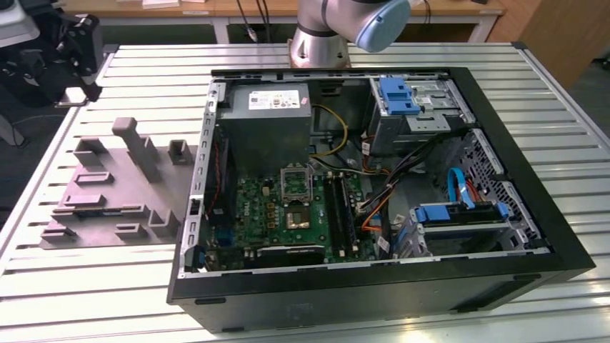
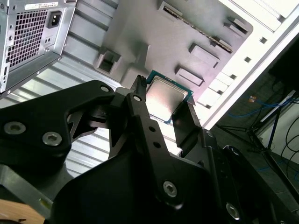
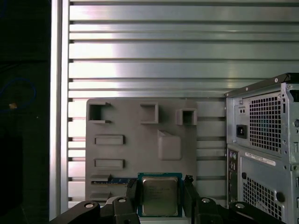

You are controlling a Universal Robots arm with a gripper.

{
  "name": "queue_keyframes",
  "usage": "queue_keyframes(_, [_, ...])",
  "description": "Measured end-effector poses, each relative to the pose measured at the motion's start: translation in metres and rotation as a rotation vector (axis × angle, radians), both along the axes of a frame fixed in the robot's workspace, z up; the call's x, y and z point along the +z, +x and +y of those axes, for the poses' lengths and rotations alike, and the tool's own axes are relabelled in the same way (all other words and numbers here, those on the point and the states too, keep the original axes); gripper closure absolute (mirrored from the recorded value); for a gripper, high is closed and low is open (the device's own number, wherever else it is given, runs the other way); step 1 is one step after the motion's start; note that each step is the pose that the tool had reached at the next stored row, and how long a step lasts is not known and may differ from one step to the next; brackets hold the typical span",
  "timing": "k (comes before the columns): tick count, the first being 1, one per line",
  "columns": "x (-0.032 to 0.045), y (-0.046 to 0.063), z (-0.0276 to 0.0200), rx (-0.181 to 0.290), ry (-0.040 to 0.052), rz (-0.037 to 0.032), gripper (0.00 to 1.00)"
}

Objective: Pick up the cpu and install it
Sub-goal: 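Pick up the cpu and move it towards the insertion slot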

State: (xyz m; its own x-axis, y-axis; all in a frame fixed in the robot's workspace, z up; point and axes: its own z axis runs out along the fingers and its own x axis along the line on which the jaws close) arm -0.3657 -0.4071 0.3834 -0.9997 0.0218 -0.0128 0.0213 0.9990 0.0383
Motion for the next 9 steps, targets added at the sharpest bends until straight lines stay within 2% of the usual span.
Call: queue_keyframes(9, [0.0000,0.0017,0.0000,0.000,0.0000,0.0000,0.53])
